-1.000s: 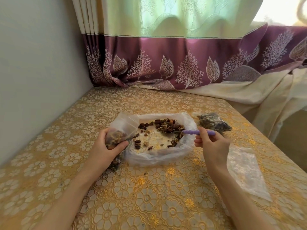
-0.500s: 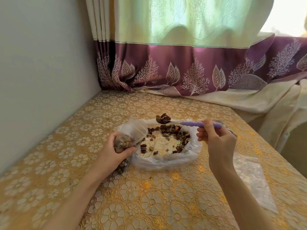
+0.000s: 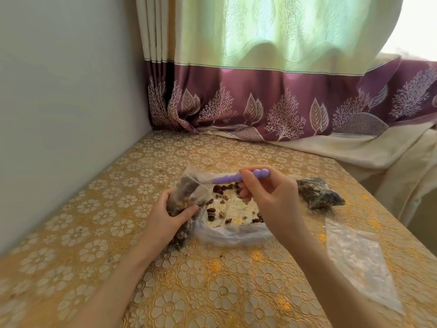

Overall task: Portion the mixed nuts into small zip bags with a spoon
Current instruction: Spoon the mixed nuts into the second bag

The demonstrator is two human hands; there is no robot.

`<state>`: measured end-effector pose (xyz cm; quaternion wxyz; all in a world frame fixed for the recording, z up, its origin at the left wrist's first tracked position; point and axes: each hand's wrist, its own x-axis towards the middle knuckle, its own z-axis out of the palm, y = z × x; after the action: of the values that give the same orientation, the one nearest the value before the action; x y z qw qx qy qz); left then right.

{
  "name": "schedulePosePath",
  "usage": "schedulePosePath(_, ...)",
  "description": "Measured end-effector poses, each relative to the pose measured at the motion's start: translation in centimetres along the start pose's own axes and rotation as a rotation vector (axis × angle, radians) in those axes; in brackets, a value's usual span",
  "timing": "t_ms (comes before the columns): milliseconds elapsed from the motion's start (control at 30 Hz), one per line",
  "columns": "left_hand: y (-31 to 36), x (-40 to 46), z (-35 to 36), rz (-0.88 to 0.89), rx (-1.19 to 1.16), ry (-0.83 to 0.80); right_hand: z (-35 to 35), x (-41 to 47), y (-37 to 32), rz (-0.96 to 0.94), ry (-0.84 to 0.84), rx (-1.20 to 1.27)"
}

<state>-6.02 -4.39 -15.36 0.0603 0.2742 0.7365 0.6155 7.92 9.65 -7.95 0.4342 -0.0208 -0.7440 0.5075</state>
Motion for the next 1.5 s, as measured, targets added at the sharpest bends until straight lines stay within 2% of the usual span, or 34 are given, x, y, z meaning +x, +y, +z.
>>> schedulePosePath(133, 0.1, 0.0, 0.0, 0.011, -0.048, 0.037, 0.0, 0.0, -0.2, -0.055, -0.051, -0.064)
schedulePosePath(233, 0.1, 0.0, 0.0, 0.026, -0.058, 0.048, -0.4, 0.4, -0.1, -0.024, -0.008, -0.003)
schedulePosePath(433, 0.1, -0.1, 0.0, 0.015, -0.071, 0.028, -2.2, 0.9, 1.0, 0.140, 0.234, 0.285)
schedulePosePath(600, 0.0, -0.2, 0.0, 0.009, -0.097, 0.024, -4.2, 0.7, 3.7, 0.289, 0.443, 0.232)
schedulePosePath(867, -0.2, 0.0, 0.1, 0.048, -0.081, 0.046, -5.3, -0.6, 7.6, 0.474, 0.419, 0.102)
schedulePosePath(1200, -0.3, 0.1, 0.1, 0.079, -0.037, 0.043, -5.7, 0.4, 9.2, 0.463, 0.535, 0.070)
schedulePosePath(1500, -0.3, 0.1, 0.1, 0.082, -0.042, 0.037, -5.7, 0.1, 10.3, 0.469, 0.500, 0.048)
